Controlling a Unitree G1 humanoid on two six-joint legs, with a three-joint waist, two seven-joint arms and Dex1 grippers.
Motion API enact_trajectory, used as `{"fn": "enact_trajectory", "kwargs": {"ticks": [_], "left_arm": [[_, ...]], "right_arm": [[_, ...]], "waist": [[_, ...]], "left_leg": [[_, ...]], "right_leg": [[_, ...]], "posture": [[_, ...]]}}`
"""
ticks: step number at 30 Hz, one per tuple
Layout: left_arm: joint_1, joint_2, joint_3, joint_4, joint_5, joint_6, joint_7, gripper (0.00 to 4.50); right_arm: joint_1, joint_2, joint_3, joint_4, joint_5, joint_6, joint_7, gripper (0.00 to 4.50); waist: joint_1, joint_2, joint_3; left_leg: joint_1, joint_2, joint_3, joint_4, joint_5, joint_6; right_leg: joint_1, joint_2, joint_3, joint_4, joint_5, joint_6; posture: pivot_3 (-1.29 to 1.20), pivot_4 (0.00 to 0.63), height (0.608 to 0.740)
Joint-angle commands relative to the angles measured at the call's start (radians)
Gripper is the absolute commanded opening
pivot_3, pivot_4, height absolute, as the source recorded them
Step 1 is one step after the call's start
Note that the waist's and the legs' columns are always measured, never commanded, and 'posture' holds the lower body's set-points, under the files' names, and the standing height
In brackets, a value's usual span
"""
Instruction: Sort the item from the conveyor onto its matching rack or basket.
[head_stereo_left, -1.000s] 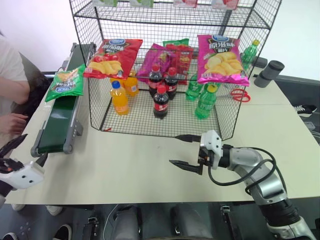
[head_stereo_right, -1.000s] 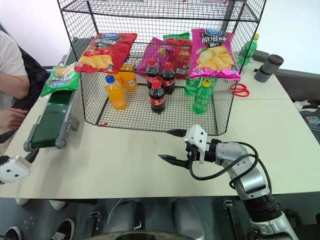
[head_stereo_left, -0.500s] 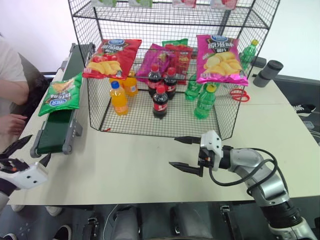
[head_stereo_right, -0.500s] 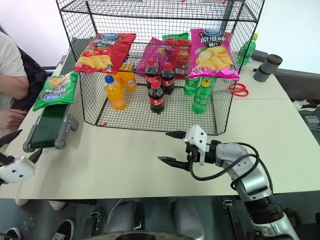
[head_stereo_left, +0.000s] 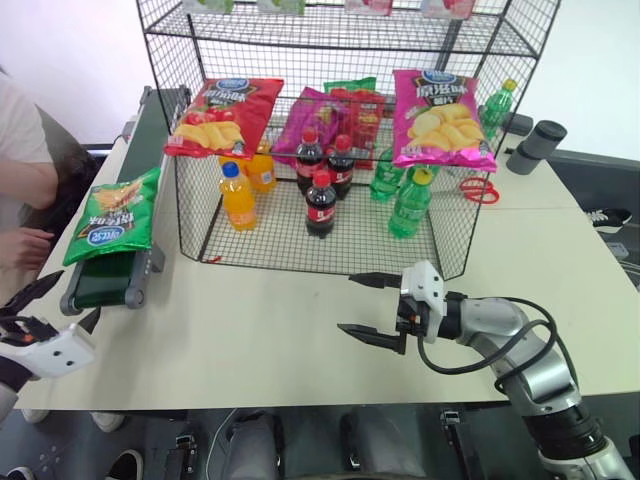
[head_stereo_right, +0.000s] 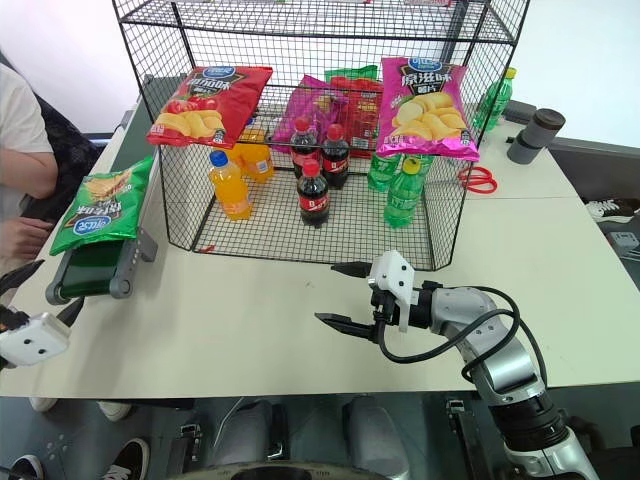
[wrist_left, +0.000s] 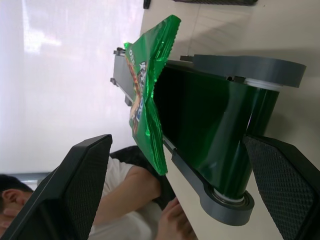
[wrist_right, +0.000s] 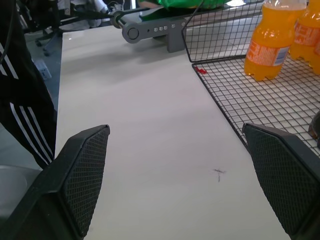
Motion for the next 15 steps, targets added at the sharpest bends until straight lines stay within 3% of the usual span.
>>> {"fn": "enact_trajectory", "kwargs": {"ticks": [1, 15], "left_arm": [[-0.013, 0.016, -0.005, -0.017, -0.025, 0.003, 0.011, 4.50], [-0.042, 0.033, -0.017, 0.010, -0.036, 0.007, 0.016, 4.50]], "right_arm": [[-0.005, 0.002, -0.028, -0.046, 0.024, 0.009, -0.018, 4.44], [0.017, -0.009, -0.040, -0.083, 0.031, 0.032, -0.045, 4.44]], "waist": [[0.000, 0.000, 0.000], [0.000, 0.000, 0.000]], "left_leg": [[0.000, 0.000, 0.000, 0.000, 0.000, 0.000], [0.000, 0.000, 0.000, 0.000, 0.000, 0.000]], "right_leg": [[0.000, 0.000, 0.000, 0.000, 0.000, 0.000], [0.000, 0.000, 0.000, 0.000, 0.000, 0.000]], "posture": [[0.00, 0.150, 0.740], [0.00, 0.150, 0.740]]}}
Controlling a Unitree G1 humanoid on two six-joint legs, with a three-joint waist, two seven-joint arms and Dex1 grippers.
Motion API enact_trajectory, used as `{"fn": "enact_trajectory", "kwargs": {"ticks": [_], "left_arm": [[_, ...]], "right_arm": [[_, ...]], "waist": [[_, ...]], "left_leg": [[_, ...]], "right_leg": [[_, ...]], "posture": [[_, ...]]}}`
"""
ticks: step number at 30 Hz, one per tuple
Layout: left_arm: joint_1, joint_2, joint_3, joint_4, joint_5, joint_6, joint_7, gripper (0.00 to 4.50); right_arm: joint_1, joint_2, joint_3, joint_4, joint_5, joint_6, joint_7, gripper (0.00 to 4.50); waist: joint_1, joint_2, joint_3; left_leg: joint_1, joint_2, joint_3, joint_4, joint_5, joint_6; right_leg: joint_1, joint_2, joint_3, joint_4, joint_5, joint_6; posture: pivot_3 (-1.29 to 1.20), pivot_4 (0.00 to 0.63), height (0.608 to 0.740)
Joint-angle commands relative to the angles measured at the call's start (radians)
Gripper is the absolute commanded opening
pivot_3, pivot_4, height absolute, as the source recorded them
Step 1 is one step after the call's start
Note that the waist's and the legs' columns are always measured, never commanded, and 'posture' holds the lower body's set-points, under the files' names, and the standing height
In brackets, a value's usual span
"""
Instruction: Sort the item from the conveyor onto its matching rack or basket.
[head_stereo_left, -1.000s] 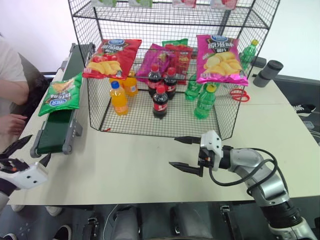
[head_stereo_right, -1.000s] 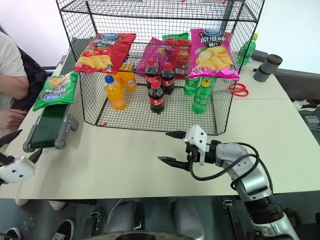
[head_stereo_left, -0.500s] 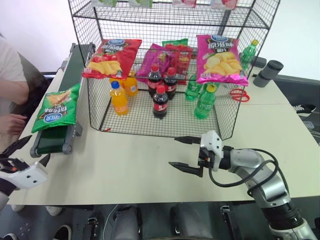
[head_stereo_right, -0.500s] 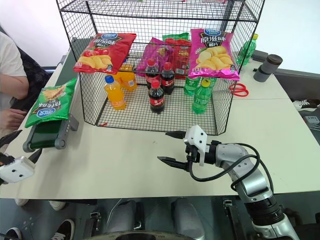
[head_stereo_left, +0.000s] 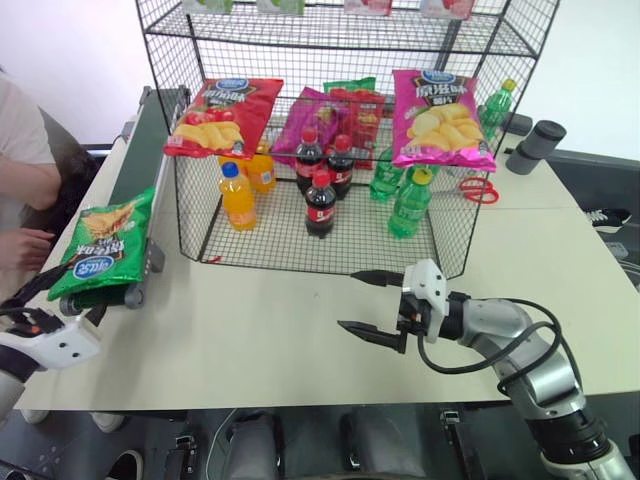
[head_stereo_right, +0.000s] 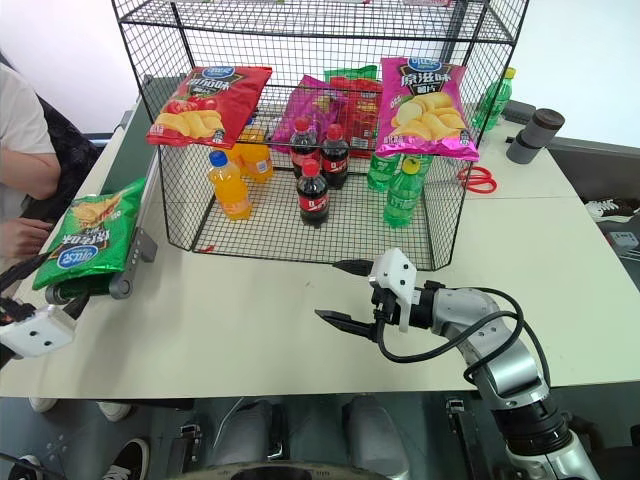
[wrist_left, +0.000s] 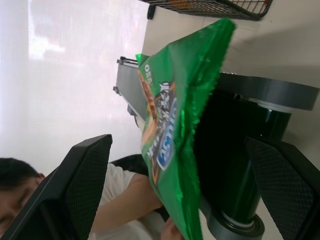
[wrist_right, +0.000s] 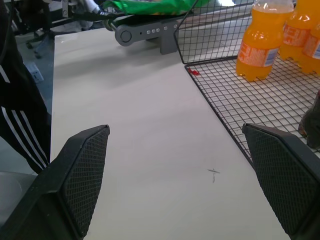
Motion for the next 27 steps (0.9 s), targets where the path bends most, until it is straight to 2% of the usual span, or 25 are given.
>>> {"fn": "enact_trajectory", "kwargs": {"ticks": [1, 13, 16, 18, 22, 23, 24, 27], "left_arm": [[-0.001, 0.017, 0.009, 0.003, -0.020, 0.001, 0.017, 4.50], [-0.046, 0.019, -0.039, 0.048, -0.022, 0.001, 0.023, 4.50], [-0.062, 0.023, -0.059, 0.057, -0.038, 0.003, 0.014, 3.72], [-0.070, 0.028, -0.069, 0.061, -0.038, 0.001, 0.014, 2.85], [-0.080, 0.042, -0.085, 0.069, -0.038, -0.004, 0.018, 0.72], [-0.082, 0.043, -0.086, 0.070, -0.039, -0.004, 0.022, 0.34], [-0.084, 0.046, -0.086, 0.072, -0.041, -0.006, 0.022, 0.06], [-0.091, 0.052, -0.088, 0.067, -0.052, -0.004, 0.015, 0.06]], "right_arm": [[0.001, -0.005, -0.028, -0.042, 0.021, -0.005, -0.006, 4.44], [0.037, -0.028, -0.075, -0.057, 0.019, -0.012, -0.015, 4.44], [0.042, -0.026, -0.075, -0.063, 0.015, -0.013, -0.019, 4.50], [0.040, -0.024, -0.079, -0.065, 0.015, -0.012, -0.023, 4.50], [0.042, -0.025, -0.082, -0.066, 0.013, -0.016, -0.026, 4.50], [0.044, -0.026, -0.082, -0.065, 0.012, -0.018, -0.026, 4.50], [0.047, -0.027, -0.083, -0.066, 0.012, -0.020, -0.026, 4.50], [0.051, -0.027, -0.083, -0.067, 0.010, -0.024, -0.027, 4.50]], "waist": [[0.000, 0.000, 0.000], [0.001, 0.000, 0.000], [0.001, 0.000, 0.000], [0.001, 0.000, 0.000], [0.001, 0.000, 0.000], [0.001, 0.000, 0.000], [0.001, 0.000, 0.000], [0.001, 0.000, 0.000]], "left_leg": [[0.000, 0.000, 0.000, 0.000, 0.000, 0.000], [0.000, 0.000, 0.000, 0.000, 0.000, 0.000], [0.000, 0.000, 0.000, 0.000, 0.000, 0.000], [0.000, 0.000, 0.000, 0.000, 0.000, 0.000], [0.000, 0.000, 0.000, 0.000, 0.000, 0.000], [0.000, 0.000, 0.000, 0.000, 0.000, 0.000], [0.000, 0.000, 0.000, 0.000, 0.000, 0.000], [0.000, 0.000, 0.000, 0.000, 0.000, 0.000]], "right_leg": [[0.000, 0.000, 0.000, 0.000, 0.000, 0.000], [0.000, 0.000, -0.001, 0.000, 0.000, 0.000], [0.000, 0.000, -0.001, 0.000, 0.000, 0.000], [0.000, 0.000, -0.001, 0.000, 0.000, 0.000], [0.000, 0.000, -0.001, 0.000, 0.000, 0.000], [0.000, 0.000, -0.001, 0.000, 0.000, 0.000], [0.000, 0.000, -0.001, 0.000, 0.000, 0.000], [0.000, 0.000, -0.001, 0.000, 0.000, 0.000]], "posture": [[0.00, 0.150, 0.740], [0.00, 0.150, 0.740], [0.00, 0.150, 0.740], [0.00, 0.150, 0.740], [0.00, 0.150, 0.740], [0.00, 0.150, 0.740], [0.00, 0.150, 0.740], [0.00, 0.150, 0.740]]}}
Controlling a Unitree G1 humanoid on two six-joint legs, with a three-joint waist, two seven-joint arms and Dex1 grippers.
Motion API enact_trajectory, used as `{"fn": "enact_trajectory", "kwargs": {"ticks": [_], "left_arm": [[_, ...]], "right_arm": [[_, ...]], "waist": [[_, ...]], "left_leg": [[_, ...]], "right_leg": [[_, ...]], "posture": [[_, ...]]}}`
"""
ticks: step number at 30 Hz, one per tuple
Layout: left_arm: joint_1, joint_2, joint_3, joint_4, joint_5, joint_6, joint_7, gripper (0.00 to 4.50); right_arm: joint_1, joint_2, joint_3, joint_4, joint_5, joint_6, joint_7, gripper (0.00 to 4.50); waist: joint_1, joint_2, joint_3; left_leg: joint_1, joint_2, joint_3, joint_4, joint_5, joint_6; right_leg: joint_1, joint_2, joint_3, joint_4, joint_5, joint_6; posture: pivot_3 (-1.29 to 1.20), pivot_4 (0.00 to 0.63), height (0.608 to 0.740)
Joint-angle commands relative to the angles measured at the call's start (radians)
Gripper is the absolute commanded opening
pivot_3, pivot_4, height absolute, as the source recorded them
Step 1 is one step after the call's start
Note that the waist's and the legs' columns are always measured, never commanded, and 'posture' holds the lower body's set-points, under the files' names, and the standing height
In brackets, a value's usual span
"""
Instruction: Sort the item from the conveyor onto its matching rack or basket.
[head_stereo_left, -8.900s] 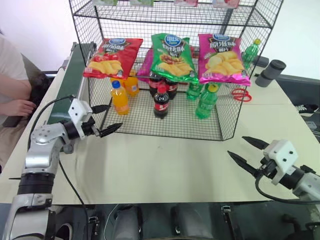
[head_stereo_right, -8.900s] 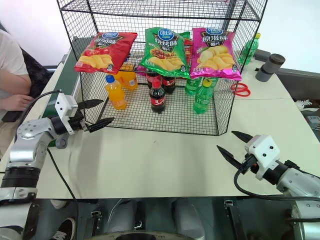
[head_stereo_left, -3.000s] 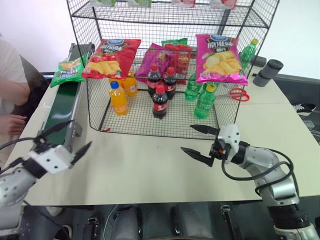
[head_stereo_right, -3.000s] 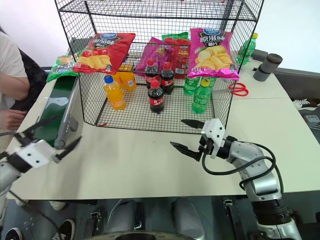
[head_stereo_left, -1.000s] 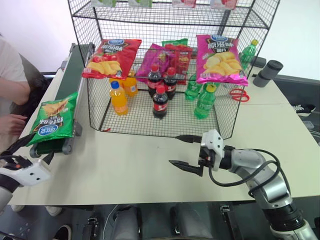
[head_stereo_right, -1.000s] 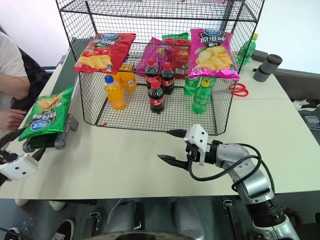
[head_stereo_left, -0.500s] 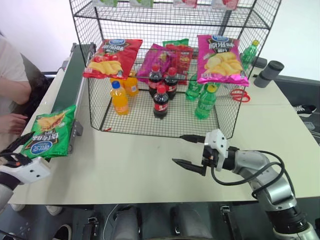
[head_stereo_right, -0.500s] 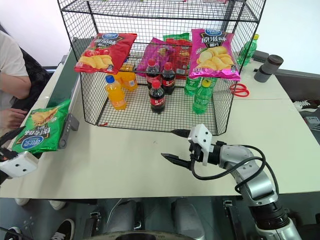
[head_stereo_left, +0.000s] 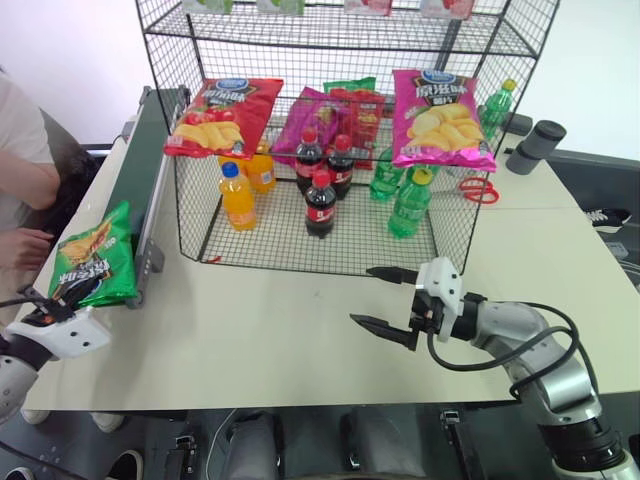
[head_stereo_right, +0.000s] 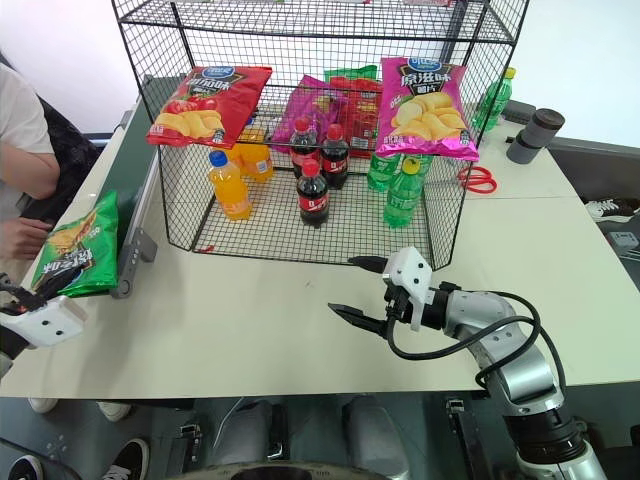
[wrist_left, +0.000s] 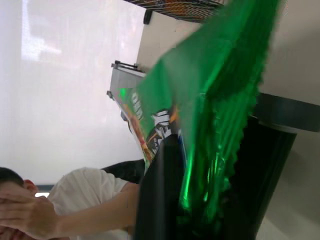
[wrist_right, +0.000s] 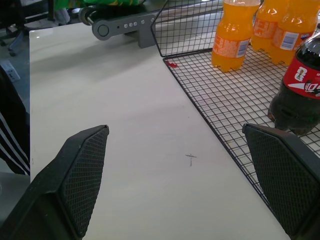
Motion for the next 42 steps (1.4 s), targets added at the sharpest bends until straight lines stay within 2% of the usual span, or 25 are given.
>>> {"fn": "enact_trajectory", "kwargs": {"ticks": [1, 3, 7, 10, 11, 15, 17, 22, 24, 26, 27, 30, 32, 33, 37, 42], "left_arm": [[-0.015, 0.021, 0.006, -0.011, -0.037, -0.005, -0.005, 0.06], [-0.028, 0.011, -0.004, -0.041, -0.121, -0.013, -0.052, 0.06], [-0.023, 0.003, -0.034, -0.182, -0.535, 0.007, -0.298, 0.06], [0.023, 0.028, 0.004, -0.339, -0.911, 0.162, -0.554, 0.06], [0.041, 0.036, 0.024, -0.380, -0.997, 0.203, -0.622, 0.06], [0.180, 0.070, 0.139, -0.534, -1.218, 0.422, -0.829, 0.06], [0.253, 0.082, 0.191, -0.612, -1.280, 0.514, -0.918, 0.06], [0.348, 0.095, 0.237, -0.859, -1.498, 0.798, -0.949, 0.06], [0.290, 0.111, 0.203, -0.914, -1.610, 0.896, -0.893, 0.06], [0.183, 0.128, 0.149, -0.914, -1.701, 0.975, -0.863, 0.06], [0.140, 0.129, 0.132, -0.907, -1.721, 1.005, -0.859, 0.06], [-0.042, 0.110, -0.006, -0.871, -1.774, 1.107, -0.874, 0.06], [-0.174, 0.063, -0.106, -0.834, -1.770, 1.154, -0.885, 0.06], [-0.241, 0.040, -0.143, -0.803, -1.794, 1.188, -0.873, 0.06], [-0.442, -0.044, -0.251, -0.708, -1.815, 1.314, -0.897, 0.06], [-0.620, -0.165, -0.331, -0.551, -1.806, 1.441, -0.937, 0.06]], "right_arm": [[0.003, -0.006, -0.019, -0.046, 0.010, -0.025, 0.000, 4.50], [-0.001, -0.004, -0.020, -0.038, 0.008, -0.029, -0.001, 4.50], [-0.004, -0.001, -0.020, -0.023, 0.001, -0.045, -0.002, 4.50], [-0.011, -0.002, -0.023, -0.001, 0.002, -0.057, 0.004, 4.50], [-0.013, -0.003, -0.023, 0.007, 0.001, -0.063, 0.006, 4.50], [-0.020, -0.008, -0.033, 0.040, 0.001, -0.083, 0.019, 4.50], [-0.021, -0.012, -0.038, 0.052, 0.003, -0.090, 0.026, 4.50], [-0.008, -0.020, -0.054, 0.057, 0.023, -0.087, 0.043, 4.50], [0.009, -0.022, -0.110, 0.030, 0.149, 0.021, 0.045, 4.50], [0.039, -0.056, -0.200, -0.006, 0.371, 0.203, 0.059, 4.50], [0.048, -0.075, -0.227, -0.018, 0.446, 0.268, 0.065, 4.50], [0.110, -0.177, -0.353, -0.049, 0.803, 0.502, 0.088, 4.50], [0.131, -0.200, -0.420, -0.034, 0.936, 0.562, 0.065, 4.50], [0.138, -0.205, -0.442, -0.036, 0.968, 0.574, 0.054, 4.50], [0.135, -0.172, -0.440, -0.101, 0.919, 0.538, -0.018, 4.50], [0.102, -0.118, -0.463, -0.148, 1.092, 0.542, -0.136, 4.50]], "waist": [[0.000, 0.000, 0.000], [0.000, 0.000, 0.000], [0.002, 0.000, 0.000], [-0.001, 0.000, 0.000], [-0.004, 0.000, 0.000], [-0.011, 0.000, 0.000], [-0.013, 0.000, 0.000], [-0.002, 0.000, 0.000], [0.006, 0.000, 0.000], [0.015, 0.001, 0.000], [0.020, 0.002, 0.001], [0.026, 0.003, 0.001], [0.027, 0.003, 0.001], [0.027, 0.003, 0.001], [0.021, 0.002, 0.001], [0.025, 0.003, 0.001]], "left_leg": [[0.000, 0.000, 0.000, 0.000, 0.000, 0.000], [0.000, 0.000, 0.000, 0.000, 0.000, 0.000], [0.000, 0.000, 0.000, 0.000, 0.000, 0.000], [0.000, 0.000, -0.001, 0.000, 0.000, 0.000], [0.000, 0.000, -0.001, 0.000, 0.000, 0.000], [0.000, 0.000, -0.001, 0.000, 0.000, 0.000], [0.000, 0.000, -0.001, 0.000, 0.000, 0.000], [0.001, 0.000, 0.000, 0.002, 0.000, 0.000], [0.001, 0.000, -0.001, 0.002, 0.000, 0.000], [0.001, -0.001, -0.002, 0.002, 0.000, 0.000], [0.001, -0.001, -0.002, 0.003, 0.000, 0.000], [0.001, -0.001, -0.001, 0.002, 0.000, 0.000], [0.001, -0.001, -0.001, 0.002, 0.000, 0.000], [0.001, -0.001, -0.002, 0.002, 0.000, 0.000], [0.001, -0.002, -0.002, 0.003, 0.000, 0.000], [0.000, -0.003, -0.002, 0.002, 0.000, 0.000]], "right_leg": [[0.000, 0.000, 0.000, 0.000, 0.000, 0.000], [0.000, 0.000, 0.000, 0.000, 0.000, 0.000], [0.000, -0.001, 0.000, 0.000, 0.000, 0.000], [0.000, -0.001, 0.000, 0.000, 0.000, 0.000], [0.000, -0.001, 0.000, 0.000, 0.000, 0.000], [0.001, 0.000, 0.000, 0.000, 0.000, 0.000], [0.001, 0.002, 0.000, 0.000, 0.000, 0.000], [0.001, 0.004, 0.000, 0.000, 0.000, 0.000], [0.002, 0.004, 0.001, 0.000, 0.000, 0.000], [0.003, 0.004, 0.001, 0.000, 0.000, 0.000], [0.003, 0.004, 0.001, 0.000, 0.000, 0.000], [0.003, 0.005, 0.001, -0.001, 0.000, 0.000], [0.002, 0.005, 0.001, -0.001, 0.000, 0.000], [0.003, 0.006, 0.001, -0.001, 0.000, 0.000], [0.002, 0.008, 0.002, -0.001, 0.000, 0.000], [0.001, 0.008, 0.002, -0.001, 0.000, 0.000]], "posture": [[0.00, 0.150, 0.740], [0.00, 0.150, 0.740], [0.00, 0.150, 0.740], [0.00, 0.150, 0.740], [0.00, 0.150, 0.740], [0.00, 0.150, 0.740], [0.00, 0.150, 0.740], [0.00, 0.150, 0.740], [0.00, 0.150, 0.740], [0.00, 0.150, 0.740], [0.00, 0.150, 0.740], [0.00, 0.150, 0.740], [0.00, 0.150, 0.740], [0.00, 0.150, 0.740], [0.00, 0.150, 0.740], [0.00, 0.150, 0.740]]}}
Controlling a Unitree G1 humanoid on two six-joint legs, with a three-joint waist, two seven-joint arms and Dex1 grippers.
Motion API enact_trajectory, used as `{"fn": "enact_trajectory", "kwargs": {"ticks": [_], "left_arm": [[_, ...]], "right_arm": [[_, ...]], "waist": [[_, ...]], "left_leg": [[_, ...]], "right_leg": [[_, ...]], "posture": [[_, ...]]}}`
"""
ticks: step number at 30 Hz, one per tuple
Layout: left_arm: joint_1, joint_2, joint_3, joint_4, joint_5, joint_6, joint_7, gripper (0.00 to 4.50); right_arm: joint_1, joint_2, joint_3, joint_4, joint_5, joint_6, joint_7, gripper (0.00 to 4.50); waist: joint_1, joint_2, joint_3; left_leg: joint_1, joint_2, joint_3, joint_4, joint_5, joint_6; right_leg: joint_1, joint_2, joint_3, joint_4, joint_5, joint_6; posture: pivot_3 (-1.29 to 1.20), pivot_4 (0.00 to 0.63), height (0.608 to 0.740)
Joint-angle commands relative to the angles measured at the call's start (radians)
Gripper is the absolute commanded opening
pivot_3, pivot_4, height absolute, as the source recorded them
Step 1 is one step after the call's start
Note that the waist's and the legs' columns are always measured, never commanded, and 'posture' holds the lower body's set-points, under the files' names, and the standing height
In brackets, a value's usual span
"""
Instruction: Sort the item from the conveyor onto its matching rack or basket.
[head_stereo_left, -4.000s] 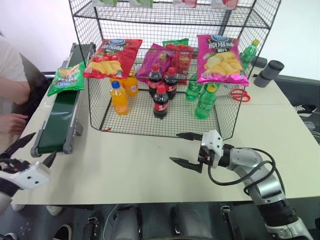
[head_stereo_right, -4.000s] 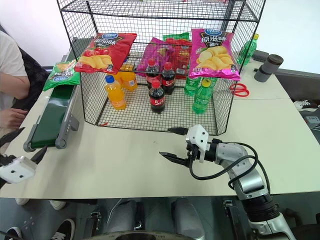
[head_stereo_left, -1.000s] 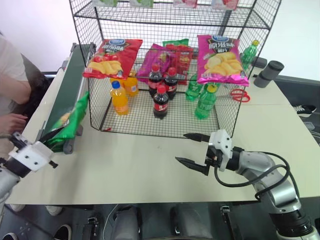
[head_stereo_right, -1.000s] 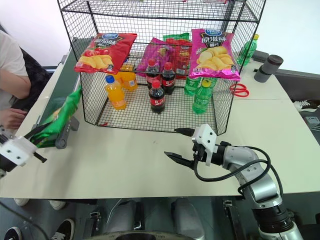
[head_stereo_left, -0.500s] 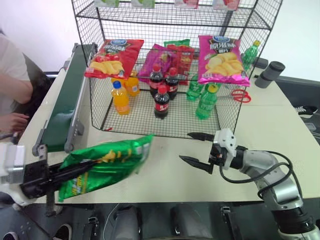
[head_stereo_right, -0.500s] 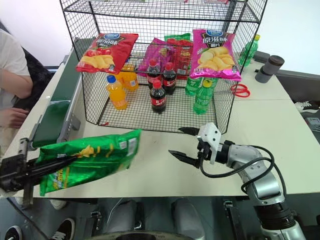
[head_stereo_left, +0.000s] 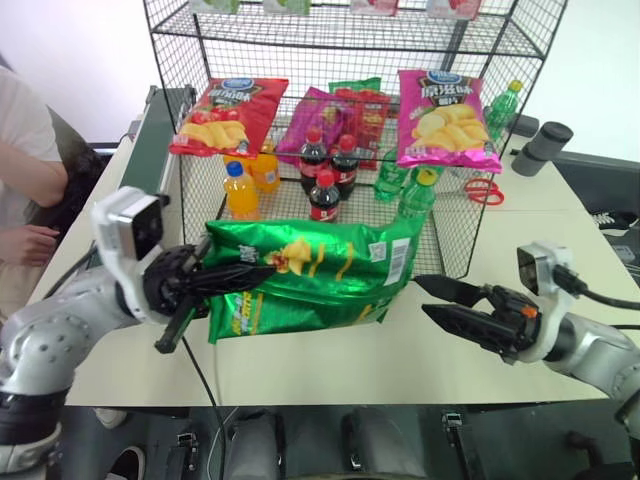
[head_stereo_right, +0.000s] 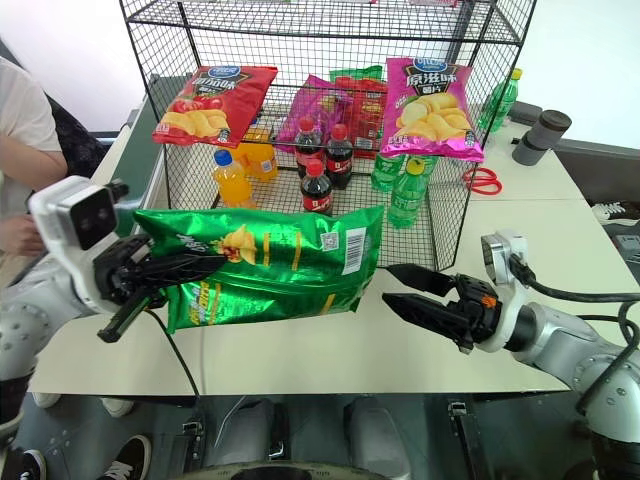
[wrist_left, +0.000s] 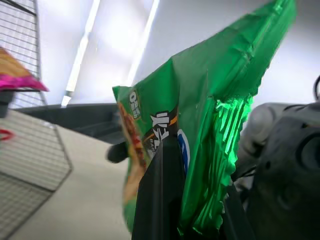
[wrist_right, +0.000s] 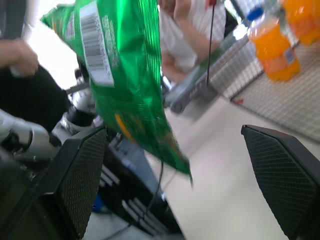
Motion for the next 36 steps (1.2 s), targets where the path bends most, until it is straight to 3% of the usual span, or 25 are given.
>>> {"fn": "enact_trajectory", "kwargs": {"ticks": [1, 3, 9, 16, 19, 26, 29, 32, 36], "left_arm": [[-0.068, -0.048, -0.011, 0.083, -0.013, 0.066, -0.028, 0.06], [-0.096, -0.076, -0.013, 0.110, 0.001, 0.092, -0.037, 0.06], [-0.137, -0.146, -0.002, 0.144, 0.044, 0.125, -0.039, 0.06], [-0.135, -0.176, 0.016, 0.151, 0.106, 0.127, -0.050, 0.06], [-0.124, -0.190, 0.024, 0.140, 0.120, 0.126, -0.046, 0.00], [-0.110, -0.213, 0.042, 0.132, 0.184, 0.098, -0.052, 0.00], [-0.110, -0.215, 0.043, 0.150, 0.217, 0.091, -0.034, 0.00], [-0.105, -0.202, 0.051, 0.171, 0.268, 0.067, -0.038, 0.87], [-0.078, -0.180, 0.080, 0.181, 0.285, 0.068, -0.050, 2.83]], "right_arm": [[-0.014, 0.009, -0.031, -0.075, 0.116, -0.012, -0.057, 4.50], [-0.031, 0.022, -0.004, -0.095, 0.063, -0.035, -0.092, 4.50], [-0.149, 0.070, 0.091, -0.145, 0.140, -0.044, -0.204, 4.50], [-0.147, 0.030, 0.134, -0.145, 0.133, -0.010, -0.180, 4.50], [-0.147, 0.029, 0.151, -0.134, 0.137, -0.008, -0.187, 3.74], [-0.153, 0.029, 0.173, -0.129, 0.116, -0.006, -0.187, 0.14], [-0.152, 0.029, 0.175, -0.123, 0.096, -0.012, -0.191, 0.06], [-0.143, 0.027, 0.170, -0.132, 0.053, -0.023, -0.193, 0.00], [-0.124, -0.003, 0.158, -0.160, -0.104, -0.066, -0.181, 0.00]], "waist": [[0.001, 0.000, 0.000], [0.001, 0.000, 0.000], [-0.002, 0.000, 0.000], [0.004, 0.000, 0.000], [0.002, 0.000, 0.000], [0.001, 0.000, 0.000], [0.001, 0.000, 0.000], [0.002, 0.000, 0.000], [0.000, 0.000, 0.000]], "left_leg": [[0.000, 0.000, 0.000, 0.000, 0.000, 0.000], [-0.001, 0.000, 0.000, 0.000, 0.000, 0.000], [-0.001, 0.002, -0.001, 0.000, 0.000, 0.000], [-0.002, 0.001, -0.001, 0.000, 0.000, 0.000], [-0.002, 0.002, -0.001, 0.000, 0.000, 0.000], [-0.002, 0.002, -0.001, 0.000, 0.000, 0.000], [-0.002, 0.002, -0.001, 0.000, 0.000, 0.000], [-0.002, 0.002, -0.001, 0.000, 0.000, 0.000], [-0.002, 0.002, -0.001, -0.001, 0.000, 0.000]], "right_leg": [[0.000, 0.000, 0.000, 0.000, 0.000, 0.000], [0.000, 0.000, 0.000, -0.001, 0.000, 0.000], [-0.001, -0.001, 0.000, -0.001, 0.000, 0.000], [0.000, -0.002, 0.000, -0.002, 0.000, 0.000], [0.000, -0.002, 0.000, -0.002, 0.000, 0.000], [0.000, -0.002, 0.000, -0.002, 0.000, 0.000], [0.000, -0.002, 0.001, -0.002, 0.000, 0.000], [0.000, -0.002, 0.001, -0.002, 0.000, 0.000], [-0.001, -0.002, 0.001, -0.002, 0.000, 0.000]], "posture": [[0.00, 0.150, 0.740], [0.00, 0.150, 0.740], [0.00, 0.150, 0.740], [0.00, 0.150, 0.740], [0.00, 0.150, 0.740], [0.00, 0.150, 0.740], [0.00, 0.150, 0.740], [0.00, 0.150, 0.740], [0.00, 0.150, 0.740]]}}
